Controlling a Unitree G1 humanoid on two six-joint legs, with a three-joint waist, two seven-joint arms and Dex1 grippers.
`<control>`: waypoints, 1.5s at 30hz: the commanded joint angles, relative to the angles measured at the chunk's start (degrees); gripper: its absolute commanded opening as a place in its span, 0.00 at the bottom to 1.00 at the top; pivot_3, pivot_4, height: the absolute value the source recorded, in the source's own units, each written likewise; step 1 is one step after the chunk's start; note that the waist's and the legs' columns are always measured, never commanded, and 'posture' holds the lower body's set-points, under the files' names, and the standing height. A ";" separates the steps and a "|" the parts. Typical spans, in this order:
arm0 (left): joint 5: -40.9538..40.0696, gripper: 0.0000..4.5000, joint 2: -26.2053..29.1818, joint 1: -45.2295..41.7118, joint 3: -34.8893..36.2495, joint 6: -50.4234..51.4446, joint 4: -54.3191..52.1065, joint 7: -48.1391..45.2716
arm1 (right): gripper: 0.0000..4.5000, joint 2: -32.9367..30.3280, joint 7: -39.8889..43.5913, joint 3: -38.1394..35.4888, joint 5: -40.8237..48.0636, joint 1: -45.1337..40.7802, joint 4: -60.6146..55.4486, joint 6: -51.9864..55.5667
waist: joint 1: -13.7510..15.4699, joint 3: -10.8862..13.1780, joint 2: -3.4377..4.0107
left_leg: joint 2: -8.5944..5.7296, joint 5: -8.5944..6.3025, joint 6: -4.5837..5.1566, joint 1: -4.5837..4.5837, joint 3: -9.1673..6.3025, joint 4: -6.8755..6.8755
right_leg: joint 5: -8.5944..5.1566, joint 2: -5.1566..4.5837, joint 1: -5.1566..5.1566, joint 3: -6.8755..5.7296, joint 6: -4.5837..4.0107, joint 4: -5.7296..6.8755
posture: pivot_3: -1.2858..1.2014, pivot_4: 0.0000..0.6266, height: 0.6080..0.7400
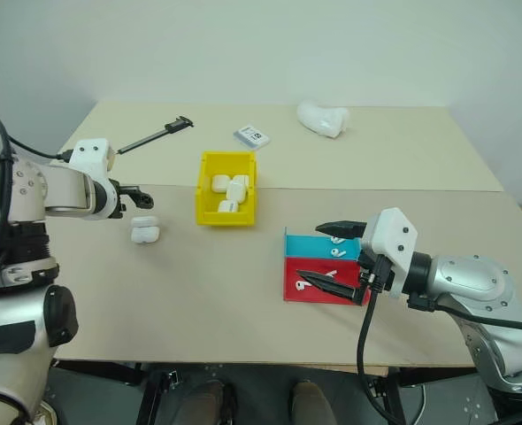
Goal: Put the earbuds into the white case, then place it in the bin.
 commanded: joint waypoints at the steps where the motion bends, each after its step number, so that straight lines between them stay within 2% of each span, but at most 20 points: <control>1: -0.96 1.00 -0.43 -2.22 1.89 0.19 3.00 5.99 | 0.99 -0.30 -0.19 -1.19 0.54 0.00 -2.00 0.12 | -0.01 0.00 0.00 | 0.00 0.01 -0.02 -0.01 0.00 0.00 | 0.00 0.00 -0.01 0.00 0.00 0.01 | 0.52 0.24 1.00; 7: -6.19 1.00 -1.10 -0.79 1.45 0.19 4.74 11.24 | 0.99 -0.57 -0.17 -1.63 0.73 0.67 -2.57 0.27 | 0.16 0.00 0.00 | -0.01 0.08 -0.15 0.00 0.00 -0.01 | 0.00 -0.03 0.00 -0.01 0.00 0.04 | 0.52 0.24 1.00; 16: -3.29 1.00 -6.13 -0.30 4.20 0.19 9.68 13.60 | 0.99 -0.36 -0.23 -1.60 0.50 0.73 -2.62 -0.09 | 0.32 0.00 -0.01 | -0.04 0.11 -0.19 0.00 0.02 -0.01 | 0.00 -0.03 0.00 -0.02 0.00 0.04 | 0.52 0.24 1.00; 26: 8.50 1.00 -8.53 -1.50 6.79 -0.10 12.93 7.75 | 0.99 -0.13 -0.90 -1.93 0.64 1.36 -3.32 0.02 | 0.42 -0.02 -0.02 | -0.09 0.13 -0.23 0.02 0.13 -0.01 | 0.00 -0.04 0.04 -0.05 0.00 0.04 | 0.52 0.24 1.00; 34: 15.78 1.00 -8.25 -1.25 1.64 -3.41 11.90 -1.18 | 0.99 -0.11 -1.91 -1.96 0.55 2.36 -4.41 0.20 | 0.42 -0.09 0.00 | -0.10 0.14 -0.24 0.18 0.18 -0.01 | 0.01 -0.03 0.18 -0.07 0.00 0.09 | 0.52 0.24 1.00; 45: 22.03 1.00 -9.43 -1.50 1.39 -4.93 11.78 -8.13 | 0.99 -0.51 -2.57 -1.94 0.90 2.37 -5.40 0.56 | 0.43 -0.11 -0.02 | -0.11 0.14 -0.24 0.18 0.16 -0.02 | 0.01 -0.02 0.19 -0.12 -0.01 0.15 | 0.52 0.24 1.00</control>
